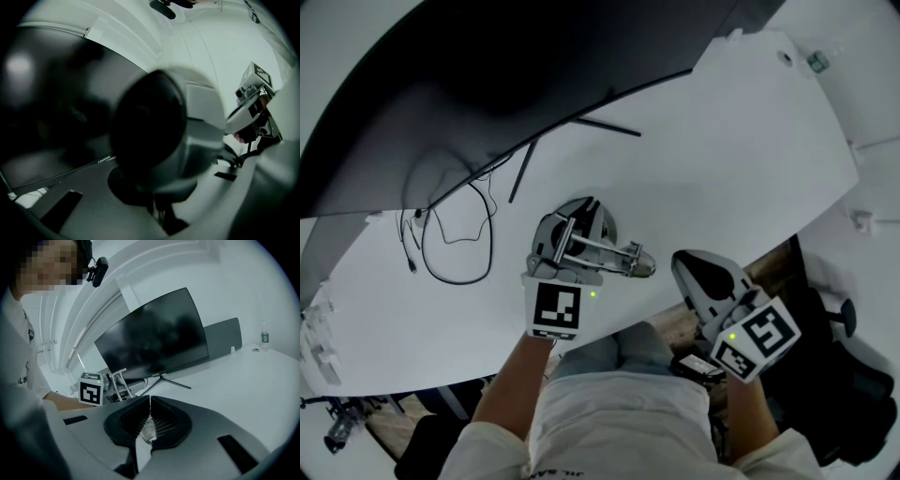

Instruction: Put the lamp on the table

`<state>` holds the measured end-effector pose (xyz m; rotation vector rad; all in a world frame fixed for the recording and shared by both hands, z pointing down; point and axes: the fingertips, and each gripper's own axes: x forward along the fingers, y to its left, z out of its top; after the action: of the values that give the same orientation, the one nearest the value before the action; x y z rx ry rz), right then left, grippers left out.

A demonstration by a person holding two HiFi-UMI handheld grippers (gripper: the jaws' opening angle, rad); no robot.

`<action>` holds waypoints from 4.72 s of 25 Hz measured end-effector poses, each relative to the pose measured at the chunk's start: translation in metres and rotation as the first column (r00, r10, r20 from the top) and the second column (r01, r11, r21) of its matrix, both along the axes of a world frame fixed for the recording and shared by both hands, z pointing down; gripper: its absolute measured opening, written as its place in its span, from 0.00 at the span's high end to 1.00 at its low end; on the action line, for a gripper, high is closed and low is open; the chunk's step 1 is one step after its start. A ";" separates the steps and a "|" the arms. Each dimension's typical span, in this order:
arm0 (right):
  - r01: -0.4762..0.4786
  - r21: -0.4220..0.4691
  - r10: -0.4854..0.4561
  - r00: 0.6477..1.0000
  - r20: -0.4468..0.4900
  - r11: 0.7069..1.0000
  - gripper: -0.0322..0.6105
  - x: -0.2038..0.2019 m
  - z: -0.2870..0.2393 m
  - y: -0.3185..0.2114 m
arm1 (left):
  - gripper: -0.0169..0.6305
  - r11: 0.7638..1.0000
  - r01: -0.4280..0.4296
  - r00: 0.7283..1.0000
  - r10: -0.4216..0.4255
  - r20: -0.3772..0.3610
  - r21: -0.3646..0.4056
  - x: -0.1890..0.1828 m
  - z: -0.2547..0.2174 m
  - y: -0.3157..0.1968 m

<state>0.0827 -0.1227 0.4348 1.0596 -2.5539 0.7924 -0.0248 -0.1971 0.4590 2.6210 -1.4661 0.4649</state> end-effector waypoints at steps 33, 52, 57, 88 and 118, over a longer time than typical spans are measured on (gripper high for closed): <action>-0.015 -0.002 0.015 1.000 0.019 1.000 0.90 -0.005 -0.004 0.013 | 0.84 0.999 0.018 0.999 -0.018 0.029 0.032 -0.004 -0.005 0.002; -0.010 0.011 0.010 1.000 0.022 1.000 0.90 -0.013 -0.009 0.023 | 0.82 0.999 0.004 0.999 -0.005 0.038 0.033 -0.010 -0.006 0.023; -0.004 0.015 0.004 1.000 0.019 1.000 0.90 -0.015 -0.010 0.028 | 0.80 1.000 0.017 0.999 -0.018 0.026 0.024 -0.014 -0.004 0.027; 0.002 0.043 -0.003 1.000 0.029 0.999 0.90 -0.014 -0.020 0.048 | 0.76 0.998 0.057 0.998 -0.057 0.023 -0.008 -0.033 -0.007 0.061; -0.017 0.181 0.019 1.000 -0.009 0.983 0.90 -0.011 -0.082 0.048 | 0.95 0.998 0.016 0.999 -0.018 -0.030 -0.065 -0.035 -0.076 0.116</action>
<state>0.0719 -0.0749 0.3524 1.1374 -2.6512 0.5642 -0.0603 -0.0814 0.3828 2.5524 -1.4387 0.4606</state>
